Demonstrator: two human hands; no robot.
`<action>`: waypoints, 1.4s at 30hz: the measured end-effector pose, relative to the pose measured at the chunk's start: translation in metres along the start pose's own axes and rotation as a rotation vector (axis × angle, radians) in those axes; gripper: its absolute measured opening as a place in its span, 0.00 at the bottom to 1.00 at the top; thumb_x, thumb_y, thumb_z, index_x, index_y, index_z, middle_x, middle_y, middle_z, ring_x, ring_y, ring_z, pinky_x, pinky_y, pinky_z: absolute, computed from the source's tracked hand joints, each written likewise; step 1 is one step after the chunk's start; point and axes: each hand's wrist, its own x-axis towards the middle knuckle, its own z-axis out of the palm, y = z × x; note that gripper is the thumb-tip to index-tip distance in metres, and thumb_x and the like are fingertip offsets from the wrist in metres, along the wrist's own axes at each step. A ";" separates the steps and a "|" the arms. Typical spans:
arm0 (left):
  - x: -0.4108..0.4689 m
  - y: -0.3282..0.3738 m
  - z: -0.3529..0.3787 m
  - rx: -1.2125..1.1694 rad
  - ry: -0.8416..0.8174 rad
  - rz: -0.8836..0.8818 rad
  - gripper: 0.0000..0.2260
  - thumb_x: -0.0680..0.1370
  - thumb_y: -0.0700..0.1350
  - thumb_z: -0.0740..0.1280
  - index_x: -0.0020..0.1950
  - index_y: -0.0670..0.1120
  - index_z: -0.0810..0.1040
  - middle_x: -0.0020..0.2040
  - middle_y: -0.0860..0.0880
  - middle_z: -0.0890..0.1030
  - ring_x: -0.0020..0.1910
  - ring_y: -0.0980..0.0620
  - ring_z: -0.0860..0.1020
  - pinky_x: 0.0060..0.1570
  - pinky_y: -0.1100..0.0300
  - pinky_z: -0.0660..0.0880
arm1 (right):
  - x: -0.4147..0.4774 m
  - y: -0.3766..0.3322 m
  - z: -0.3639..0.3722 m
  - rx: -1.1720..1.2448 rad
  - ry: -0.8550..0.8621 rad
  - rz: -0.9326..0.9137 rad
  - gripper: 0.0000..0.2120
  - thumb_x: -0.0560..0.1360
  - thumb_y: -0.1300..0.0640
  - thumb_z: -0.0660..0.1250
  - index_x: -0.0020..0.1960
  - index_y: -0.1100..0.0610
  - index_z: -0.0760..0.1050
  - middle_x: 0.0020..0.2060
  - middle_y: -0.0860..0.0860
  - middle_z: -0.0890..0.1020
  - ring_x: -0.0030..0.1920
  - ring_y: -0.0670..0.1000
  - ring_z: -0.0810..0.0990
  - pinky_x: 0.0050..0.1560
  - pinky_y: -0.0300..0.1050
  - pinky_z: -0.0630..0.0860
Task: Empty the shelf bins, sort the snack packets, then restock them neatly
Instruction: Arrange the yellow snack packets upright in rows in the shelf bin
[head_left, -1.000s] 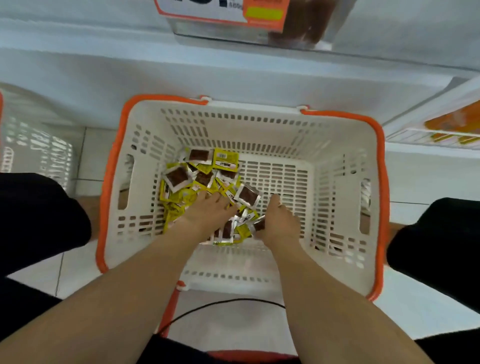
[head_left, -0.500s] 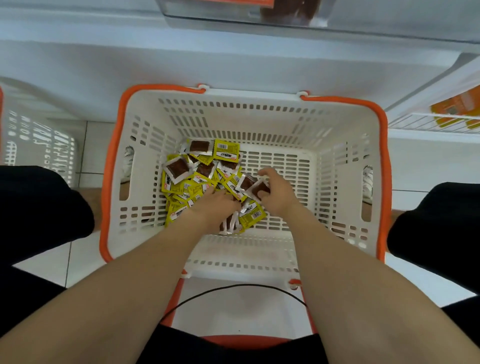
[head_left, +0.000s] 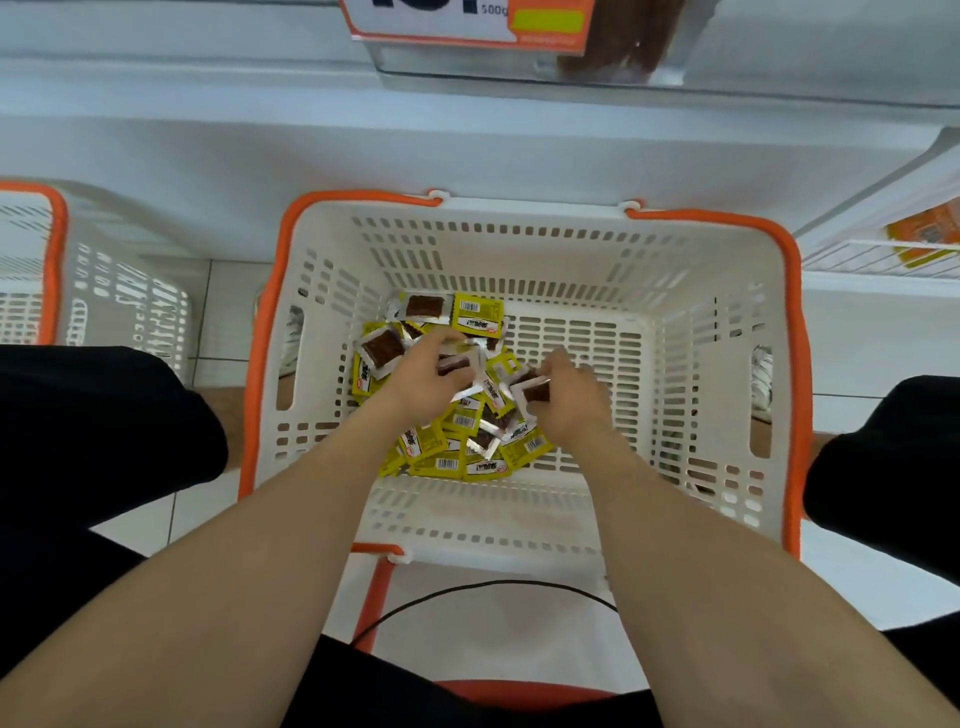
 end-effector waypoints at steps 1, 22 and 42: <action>-0.001 0.002 0.000 -0.077 0.018 -0.052 0.18 0.84 0.42 0.67 0.74 0.48 0.69 0.61 0.47 0.75 0.47 0.53 0.77 0.37 0.63 0.74 | 0.000 0.000 -0.005 0.099 0.013 0.053 0.21 0.77 0.58 0.73 0.65 0.51 0.70 0.53 0.54 0.80 0.53 0.57 0.78 0.57 0.55 0.76; -0.091 0.156 -0.067 -0.622 0.005 0.064 0.25 0.73 0.42 0.71 0.69 0.37 0.74 0.63 0.32 0.81 0.60 0.32 0.82 0.59 0.36 0.81 | -0.082 -0.102 -0.211 0.418 -0.172 -0.387 0.06 0.83 0.57 0.68 0.53 0.60 0.80 0.45 0.61 0.86 0.42 0.57 0.88 0.46 0.56 0.86; -0.188 0.275 -0.072 -0.932 0.254 0.631 0.12 0.86 0.40 0.59 0.62 0.39 0.81 0.53 0.41 0.87 0.51 0.44 0.86 0.50 0.52 0.83 | -0.203 -0.168 -0.316 0.725 0.116 -0.436 0.11 0.86 0.47 0.60 0.63 0.52 0.73 0.54 0.47 0.79 0.52 0.45 0.79 0.58 0.48 0.78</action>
